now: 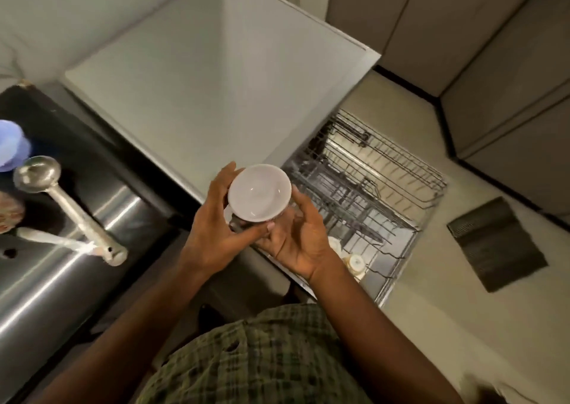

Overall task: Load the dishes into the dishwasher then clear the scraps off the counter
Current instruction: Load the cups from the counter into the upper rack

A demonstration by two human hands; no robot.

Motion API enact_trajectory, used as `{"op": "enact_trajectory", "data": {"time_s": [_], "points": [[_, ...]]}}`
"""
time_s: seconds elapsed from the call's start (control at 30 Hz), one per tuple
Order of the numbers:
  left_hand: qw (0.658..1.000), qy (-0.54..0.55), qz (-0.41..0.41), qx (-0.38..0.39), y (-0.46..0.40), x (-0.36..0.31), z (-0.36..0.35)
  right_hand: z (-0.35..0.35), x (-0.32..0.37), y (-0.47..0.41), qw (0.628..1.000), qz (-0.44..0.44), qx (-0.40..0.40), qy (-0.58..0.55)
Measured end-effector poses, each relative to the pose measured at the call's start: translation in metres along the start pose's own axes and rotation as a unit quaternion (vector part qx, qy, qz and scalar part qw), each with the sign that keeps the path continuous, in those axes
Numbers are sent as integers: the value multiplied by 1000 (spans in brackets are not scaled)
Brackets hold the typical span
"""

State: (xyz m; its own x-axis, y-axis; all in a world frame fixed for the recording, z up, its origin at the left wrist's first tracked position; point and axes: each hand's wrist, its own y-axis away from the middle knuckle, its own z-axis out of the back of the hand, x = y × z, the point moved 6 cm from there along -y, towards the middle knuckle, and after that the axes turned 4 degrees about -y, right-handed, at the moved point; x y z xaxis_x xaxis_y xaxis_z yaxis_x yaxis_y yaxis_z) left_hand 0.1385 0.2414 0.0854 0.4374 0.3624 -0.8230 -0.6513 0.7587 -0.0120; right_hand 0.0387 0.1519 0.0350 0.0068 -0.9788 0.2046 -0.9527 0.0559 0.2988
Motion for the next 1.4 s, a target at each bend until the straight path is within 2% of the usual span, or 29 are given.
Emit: {"op": "enact_trajectory", "data": {"time_s": [0.1, 0.2, 0.27, 0.47, 0.6, 0.67, 0.77, 0.87, 1.0, 1.17, 1.3, 1.4], "points": [[996, -21, 16, 81, -26, -11, -47, 34, 34, 14, 997, 50, -27, -43], [984, -35, -5, 177, -47, -24, -98, 72, 69, 29, 994, 88, -49, -48], [974, -40, -14, 223, -54, -31, -126, 102, 89, 40, 987, 116, -92, -61], [952, -70, 4, 299, -72, -40, -174, 197, 150, 69, 939, 206, -251, -116], [944, -91, 10, 316, -86, -41, -186, 250, 195, 90, 879, 253, -385, -121], [944, -93, 28, 314, -93, -38, -187, 273, 219, 97, 848, 256, -460, -61], [944, -102, 46, 311, -100, -31, -186, 310, 255, 106, 771, 251, -578, 99], [942, -120, 57, 308, -104, -24, -184, 339, 286, 105, 690, 216, -634, 272], [943, -134, 73, 296, -104, -15, -181, 363, 312, 92, 602, 159, -646, 442], [944, -139, 86, 286, -104, -11, -182, 379, 322, 79, 534, 84, -626, 562], [943, -140, 94, 286, -102, -12, -187, 381, 322, 77, 499, 51, -615, 609], [943, -140, 93, 289, -100, -15, -192, 381, 322, 77, 487, 27, -607, 627]]}}
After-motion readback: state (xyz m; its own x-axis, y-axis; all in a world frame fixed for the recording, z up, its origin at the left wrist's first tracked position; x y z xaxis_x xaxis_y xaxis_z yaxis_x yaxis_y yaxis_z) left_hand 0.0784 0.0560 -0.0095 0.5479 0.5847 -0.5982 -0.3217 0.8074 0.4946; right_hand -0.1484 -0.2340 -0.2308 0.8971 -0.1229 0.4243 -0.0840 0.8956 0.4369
